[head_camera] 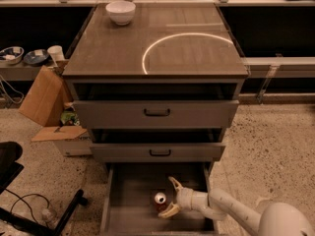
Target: Pick coke can from bottom drawer and place on counter
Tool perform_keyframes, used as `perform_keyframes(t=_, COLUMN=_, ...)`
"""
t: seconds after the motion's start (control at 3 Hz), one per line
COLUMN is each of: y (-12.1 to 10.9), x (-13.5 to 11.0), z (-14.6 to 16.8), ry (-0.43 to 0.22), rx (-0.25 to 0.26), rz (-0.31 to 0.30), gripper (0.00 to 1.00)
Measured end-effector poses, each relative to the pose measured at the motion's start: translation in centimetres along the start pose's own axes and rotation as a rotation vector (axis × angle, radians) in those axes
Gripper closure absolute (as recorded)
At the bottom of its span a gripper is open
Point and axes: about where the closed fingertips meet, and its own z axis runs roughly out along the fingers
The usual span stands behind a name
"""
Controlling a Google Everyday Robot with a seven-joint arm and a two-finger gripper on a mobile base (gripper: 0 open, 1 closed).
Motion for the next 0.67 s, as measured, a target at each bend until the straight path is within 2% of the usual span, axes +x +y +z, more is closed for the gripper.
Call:
perform_keyframes(t=0.33, y=-0.1, x=2.2, z=0.5, ry=0.004, rx=0.000, rz=0.031, gripper=0.00)
perform_keyframes(t=0.67, y=0.3, x=3.5, z=1.5, ry=0.011, rx=-0.018, rz=0.050, gripper=0.18)
